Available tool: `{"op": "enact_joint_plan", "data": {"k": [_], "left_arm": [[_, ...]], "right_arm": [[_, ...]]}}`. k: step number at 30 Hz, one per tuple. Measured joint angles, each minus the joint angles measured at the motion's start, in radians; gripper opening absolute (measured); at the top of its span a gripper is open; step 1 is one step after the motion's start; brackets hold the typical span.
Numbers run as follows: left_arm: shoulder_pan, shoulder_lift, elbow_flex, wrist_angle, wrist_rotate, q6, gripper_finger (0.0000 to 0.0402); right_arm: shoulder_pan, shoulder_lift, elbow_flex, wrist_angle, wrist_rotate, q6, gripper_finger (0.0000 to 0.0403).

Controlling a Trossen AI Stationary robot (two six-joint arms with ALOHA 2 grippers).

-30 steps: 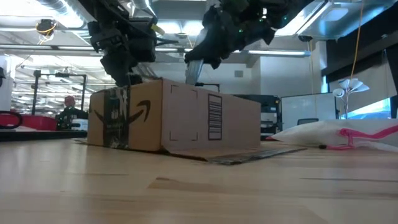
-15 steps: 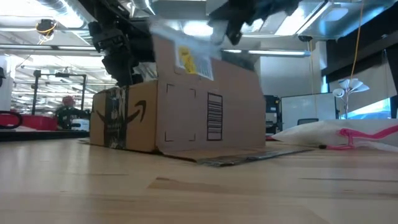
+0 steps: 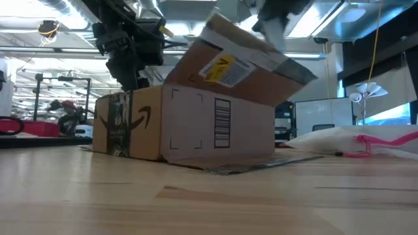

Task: Unpack boxes
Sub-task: Break down the cardboard box with the gray cutter until it is fully flat

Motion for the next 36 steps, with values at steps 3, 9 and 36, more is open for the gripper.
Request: {"op": "enact_joint_plan", "data": {"k": [3,9,36], "left_arm": [[0.000,0.000,0.000,0.003,0.014,0.002,0.0191],[0.000,0.000,-0.002,-0.012,0.023,-0.002,0.0191],[0.000,0.001,-0.003,0.025,0.019,0.041,0.0191]], "right_arm": [[0.064,-0.004,0.000,-0.060,0.063,0.064,0.0069],[0.193,-0.011,-0.001,-0.198,0.114,0.354,0.0070],[0.811,-0.017,-0.514,0.139,0.091,1.759,0.0120]]}}
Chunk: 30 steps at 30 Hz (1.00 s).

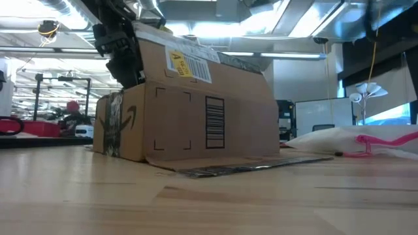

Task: Unpack boxes
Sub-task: Break down the cardboard box with the gray cutter until it is fully flat

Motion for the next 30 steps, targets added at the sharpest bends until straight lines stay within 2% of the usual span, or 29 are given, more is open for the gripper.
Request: {"op": "enact_joint_plan", "data": {"k": [5,13,15,17,20,22,25,27,30], "left_arm": [[0.000,0.000,0.000,0.000,0.002,0.010,0.0191],[0.000,0.000,0.000,-0.001,0.004,0.007,0.0191],[0.000,0.000,0.001,-0.002,0.004,0.003,0.0191],[0.000,0.000,0.001,-0.003,0.004,0.001,0.0191],[0.000,-0.001,0.001,-0.003,0.005,0.003,0.0191],[0.000,-0.001,0.001,-0.004,0.006,0.021,0.0191],[-0.002,-0.001,0.001,-0.005,0.006,0.047,0.0191],[-0.002,-0.001,0.001,-0.006,0.006,0.051,0.0191],[-0.002,-0.001,0.001,-0.005,0.006,0.050,0.0191]], "right_arm": [[0.053,-0.001,-0.091,0.051,-0.004,0.148,0.0140],[0.059,-0.043,-0.069,-0.031,-0.029,0.184,0.0142],[0.058,-0.066,-0.032,-0.092,0.005,0.178,0.0142],[0.057,-0.096,0.010,-0.153,0.100,0.134,0.0142],[0.038,-0.137,0.103,-0.232,0.319,-0.025,0.0142],[0.006,-0.146,0.179,-0.300,0.482,-0.218,0.0142],[-0.085,-0.147,0.301,-0.433,0.663,-0.487,0.0143],[-0.177,-0.147,0.366,-0.498,0.731,-0.657,0.0143],[-0.352,-0.147,0.440,-0.519,0.757,-0.930,0.0143]]}}
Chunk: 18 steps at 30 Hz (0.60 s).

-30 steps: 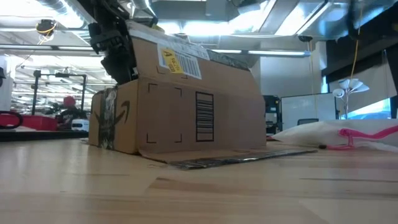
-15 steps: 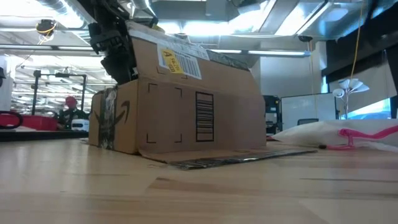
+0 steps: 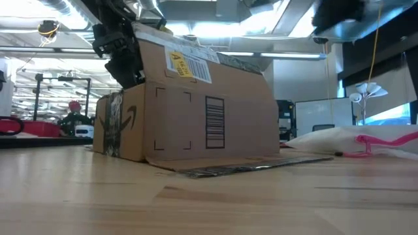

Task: Unpack boxes
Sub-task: Break down the cardboard box with the gray cutter until it is fully flat

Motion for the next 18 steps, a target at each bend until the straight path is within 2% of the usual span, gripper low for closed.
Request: {"op": "enact_joint_plan", "data": {"k": [4,9,14,18], "left_arm": [[-0.006,0.000,0.000,-0.001,-0.001,-0.014,0.0191],[-0.030,0.000,0.002,-0.016,-0.005,-0.021,0.0191],[-0.061,-0.001,0.002,-0.026,-0.003,-0.022,0.0191],[-0.085,-0.001,0.002,-0.026,-0.002,-0.029,0.0191]], "right_arm": [[-0.255,0.000,0.032,0.113,-0.088,-0.348,0.0143],[-0.516,0.012,0.041,0.328,-0.359,-0.656,0.0143],[-0.681,0.083,0.041,0.384,-0.665,-0.803,0.0143],[-0.720,0.163,0.040,0.388,-0.787,-0.886,0.0143]]}}
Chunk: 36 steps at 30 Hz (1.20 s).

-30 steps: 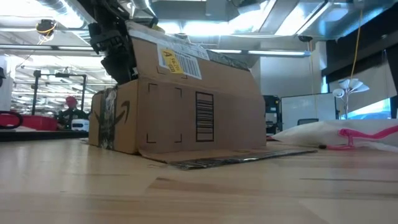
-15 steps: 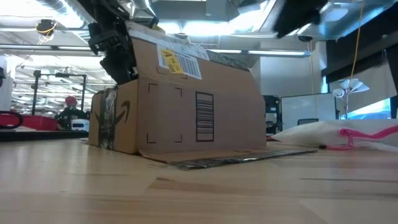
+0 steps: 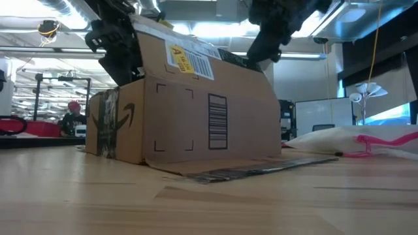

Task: Unpack boxes
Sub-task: Break down the cardboard box with the gray cutter until it is fully flat

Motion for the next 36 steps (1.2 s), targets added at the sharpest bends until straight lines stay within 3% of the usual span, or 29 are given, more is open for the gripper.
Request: {"op": "enact_joint_plan", "data": {"k": [6,15,19,22,28,33,36], "left_arm": [[-0.015,0.000,0.000,-0.001,-0.002,-0.025,0.0191],[0.003,0.000,0.000,0.003,-0.007,-0.092,0.0191],[0.022,0.000,0.000,0.008,-0.010,-0.125,0.0191],[0.038,0.000,-0.001,0.026,-0.017,-0.161,0.0191],[0.059,0.006,0.075,0.007,-0.061,-0.234,0.0191],[-0.031,0.006,0.189,-0.060,-0.179,-0.221,0.0192],[-0.119,0.006,0.239,-0.093,-0.260,-0.157,0.0192]], "right_arm": [[0.004,0.087,0.027,-0.004,-0.146,-0.098,0.0143],[0.014,0.127,0.091,-0.180,-0.325,-0.164,0.0143],[0.062,0.125,0.093,-0.249,-0.320,-0.178,0.0143],[0.121,0.133,0.093,-0.246,-0.244,-0.200,0.0139],[0.204,0.133,0.093,-0.222,-0.125,-0.203,0.0084],[0.250,0.133,0.094,-0.184,-0.009,-0.195,0.0013],[0.251,0.137,0.094,-0.132,-0.017,-0.159,0.0010]]}}
